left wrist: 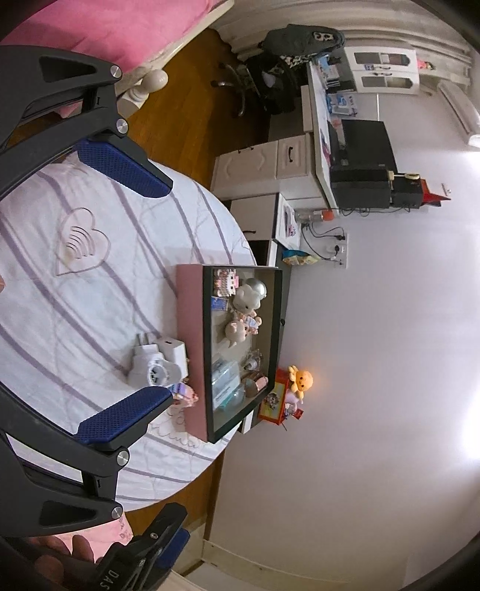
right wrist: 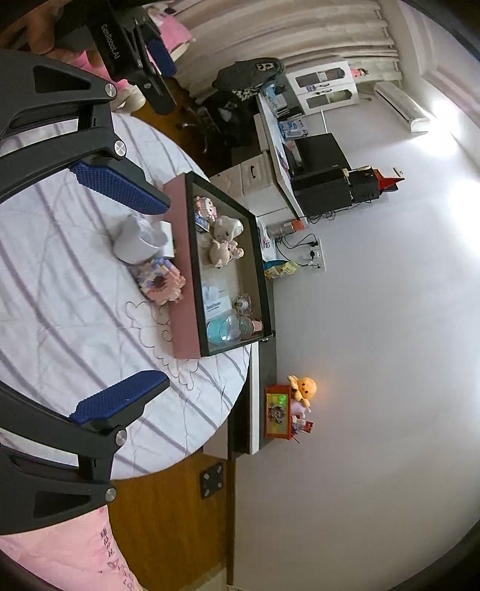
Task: Organize rigid objects
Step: 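Open both tools to release the items and withdraw from the box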
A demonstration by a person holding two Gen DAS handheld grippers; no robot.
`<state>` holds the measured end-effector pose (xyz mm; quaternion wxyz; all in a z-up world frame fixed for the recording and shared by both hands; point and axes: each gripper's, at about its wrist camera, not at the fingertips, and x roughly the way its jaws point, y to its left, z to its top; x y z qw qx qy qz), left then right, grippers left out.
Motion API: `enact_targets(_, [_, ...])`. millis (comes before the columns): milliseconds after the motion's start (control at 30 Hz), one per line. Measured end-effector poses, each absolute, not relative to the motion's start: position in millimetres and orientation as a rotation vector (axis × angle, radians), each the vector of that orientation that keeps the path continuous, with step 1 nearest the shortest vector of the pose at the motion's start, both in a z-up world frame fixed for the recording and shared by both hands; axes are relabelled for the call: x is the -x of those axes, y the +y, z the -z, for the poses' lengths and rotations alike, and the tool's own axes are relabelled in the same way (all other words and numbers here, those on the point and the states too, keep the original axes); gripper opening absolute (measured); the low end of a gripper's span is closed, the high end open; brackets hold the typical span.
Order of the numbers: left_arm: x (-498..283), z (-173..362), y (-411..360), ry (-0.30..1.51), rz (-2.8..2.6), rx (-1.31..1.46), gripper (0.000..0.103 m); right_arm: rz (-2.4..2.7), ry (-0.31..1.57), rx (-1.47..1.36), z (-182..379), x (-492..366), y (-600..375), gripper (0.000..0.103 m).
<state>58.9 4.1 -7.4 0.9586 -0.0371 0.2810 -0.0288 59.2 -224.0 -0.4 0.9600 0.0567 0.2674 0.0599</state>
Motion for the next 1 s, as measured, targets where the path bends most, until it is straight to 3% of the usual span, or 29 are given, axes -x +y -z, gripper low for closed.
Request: enact_targets(1000, [-27,11,-9,0.553,0.074,0.061,0.103,-0.082,0.516,-0.071,-6,-31,-214,0.088])
